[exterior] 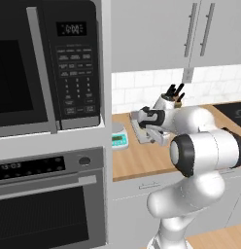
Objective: Take the meat container that has the chicken drumstick and place it on the second highest rack of the freezer. Then take the vegetable container that has the lemon and eggplant and place it on the highest rack of the freezer.
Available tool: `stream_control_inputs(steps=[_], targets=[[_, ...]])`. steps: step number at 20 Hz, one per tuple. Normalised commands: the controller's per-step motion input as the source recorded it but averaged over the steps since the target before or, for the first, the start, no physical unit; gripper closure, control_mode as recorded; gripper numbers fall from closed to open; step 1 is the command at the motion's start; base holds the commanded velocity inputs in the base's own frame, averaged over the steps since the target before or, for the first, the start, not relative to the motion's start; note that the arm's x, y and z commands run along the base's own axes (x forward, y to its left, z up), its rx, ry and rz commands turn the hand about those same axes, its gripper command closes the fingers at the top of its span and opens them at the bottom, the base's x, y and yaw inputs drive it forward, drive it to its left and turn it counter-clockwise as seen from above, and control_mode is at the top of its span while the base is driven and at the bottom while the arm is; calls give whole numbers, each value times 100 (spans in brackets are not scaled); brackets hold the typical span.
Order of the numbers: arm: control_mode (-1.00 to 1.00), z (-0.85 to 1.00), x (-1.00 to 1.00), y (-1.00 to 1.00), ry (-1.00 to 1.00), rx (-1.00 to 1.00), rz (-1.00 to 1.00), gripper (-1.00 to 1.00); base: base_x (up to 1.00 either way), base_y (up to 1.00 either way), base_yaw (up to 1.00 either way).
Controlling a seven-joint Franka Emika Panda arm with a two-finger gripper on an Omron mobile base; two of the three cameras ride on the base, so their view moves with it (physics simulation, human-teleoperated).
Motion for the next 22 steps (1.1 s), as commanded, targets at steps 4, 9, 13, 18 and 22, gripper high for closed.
stream_control_inputs(steps=[4,9,13,18,22], targets=[[-100,88,-75,0,-4,-1,0,100,0,0,0],[-100,94,-74,0,0,-1,0,100,0,0,0],[-100,82,-84,1,0,0,0,100,0,0,0],[-100,64,-97,1,0,0,0,100,0,0,0],[-100,45,-92,0,0,0,0,100,0,0,0]])
